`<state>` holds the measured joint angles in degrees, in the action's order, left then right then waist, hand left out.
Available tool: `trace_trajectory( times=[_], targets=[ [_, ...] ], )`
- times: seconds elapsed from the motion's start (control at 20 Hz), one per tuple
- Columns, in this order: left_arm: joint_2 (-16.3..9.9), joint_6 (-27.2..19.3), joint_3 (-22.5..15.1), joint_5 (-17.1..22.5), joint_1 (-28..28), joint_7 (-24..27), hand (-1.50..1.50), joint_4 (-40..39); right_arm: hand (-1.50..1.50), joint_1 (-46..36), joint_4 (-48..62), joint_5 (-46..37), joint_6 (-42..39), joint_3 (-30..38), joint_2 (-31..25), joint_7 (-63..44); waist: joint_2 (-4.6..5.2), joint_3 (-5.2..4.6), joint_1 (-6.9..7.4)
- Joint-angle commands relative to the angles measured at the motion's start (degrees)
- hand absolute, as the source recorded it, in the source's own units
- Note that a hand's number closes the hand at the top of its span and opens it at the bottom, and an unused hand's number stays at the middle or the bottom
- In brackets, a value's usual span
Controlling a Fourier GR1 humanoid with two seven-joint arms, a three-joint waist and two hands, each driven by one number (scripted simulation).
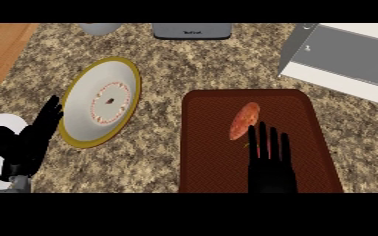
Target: Pick the bell pepper from the tray and place it in the tiered shelf
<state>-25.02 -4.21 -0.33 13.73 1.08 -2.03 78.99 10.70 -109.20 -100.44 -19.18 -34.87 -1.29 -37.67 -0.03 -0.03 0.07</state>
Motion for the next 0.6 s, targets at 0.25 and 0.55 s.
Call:
trace_trajectory(
  times=[0.25,0.55],
  targets=[
    [2.37,2.0,1.78,-1.68,1.96,-2.42,0.0,4.59,-1.5,-7.05,5.2,5.46,2.28,10.72,-3.47,4.91,-0.01,0.04,0.12],
    [2.39,3.86,5.65,-3.79,-0.35,-3.89,0.0,2.47,-1.5,-6.06,10.0,5.12,7.05,9.41,-3.05,4.99,0.0,0.03,-0.04]
  ],
)
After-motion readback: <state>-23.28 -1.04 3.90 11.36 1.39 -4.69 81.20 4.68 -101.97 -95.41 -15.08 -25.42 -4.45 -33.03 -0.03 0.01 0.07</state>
